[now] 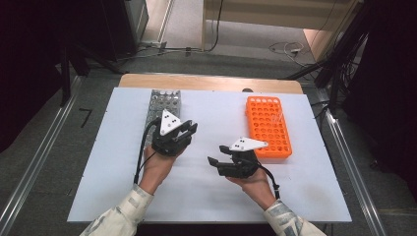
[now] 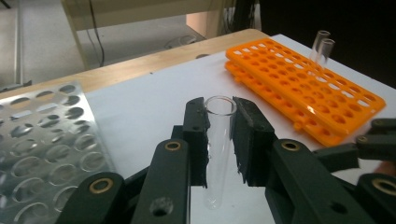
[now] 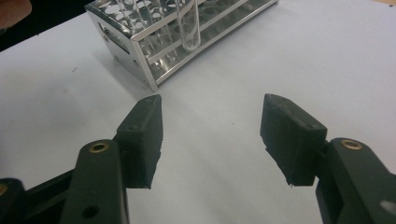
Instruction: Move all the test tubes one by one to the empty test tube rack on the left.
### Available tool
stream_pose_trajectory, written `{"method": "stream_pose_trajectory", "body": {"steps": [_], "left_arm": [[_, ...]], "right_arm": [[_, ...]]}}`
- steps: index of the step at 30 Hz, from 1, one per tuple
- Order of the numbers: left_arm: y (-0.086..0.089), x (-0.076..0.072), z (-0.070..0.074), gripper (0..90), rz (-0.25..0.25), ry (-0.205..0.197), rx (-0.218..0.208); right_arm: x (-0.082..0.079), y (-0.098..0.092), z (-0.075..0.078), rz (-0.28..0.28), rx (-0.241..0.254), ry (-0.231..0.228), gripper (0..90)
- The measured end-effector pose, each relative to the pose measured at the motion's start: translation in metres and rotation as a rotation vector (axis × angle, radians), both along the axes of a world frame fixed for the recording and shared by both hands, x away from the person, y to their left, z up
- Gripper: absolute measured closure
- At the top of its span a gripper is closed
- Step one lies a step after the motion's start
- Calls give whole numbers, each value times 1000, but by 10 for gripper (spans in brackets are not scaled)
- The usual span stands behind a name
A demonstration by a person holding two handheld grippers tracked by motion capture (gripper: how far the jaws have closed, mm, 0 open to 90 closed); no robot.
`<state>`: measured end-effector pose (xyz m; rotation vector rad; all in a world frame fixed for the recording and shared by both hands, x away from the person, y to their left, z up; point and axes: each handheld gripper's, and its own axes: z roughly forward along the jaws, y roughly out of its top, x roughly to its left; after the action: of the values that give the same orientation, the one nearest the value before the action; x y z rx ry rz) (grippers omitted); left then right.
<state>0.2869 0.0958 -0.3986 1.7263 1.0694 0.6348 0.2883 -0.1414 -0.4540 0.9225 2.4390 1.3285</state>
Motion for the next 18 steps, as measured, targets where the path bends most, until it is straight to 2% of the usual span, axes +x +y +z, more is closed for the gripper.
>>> {"method": "stream_pose_trajectory", "body": {"steps": [9,13,18], "left_arm": [[20,19,8,752,57,-8,-39],[28,19,9,753,89,-10,-48],[38,16,11,752,116,-27,-25]], "right_arm": [[1,-5,1,-16,3,-3,380],[1,-7,2,-25,6,-3,381],[1,-11,3,-31,8,-8,381]]}}
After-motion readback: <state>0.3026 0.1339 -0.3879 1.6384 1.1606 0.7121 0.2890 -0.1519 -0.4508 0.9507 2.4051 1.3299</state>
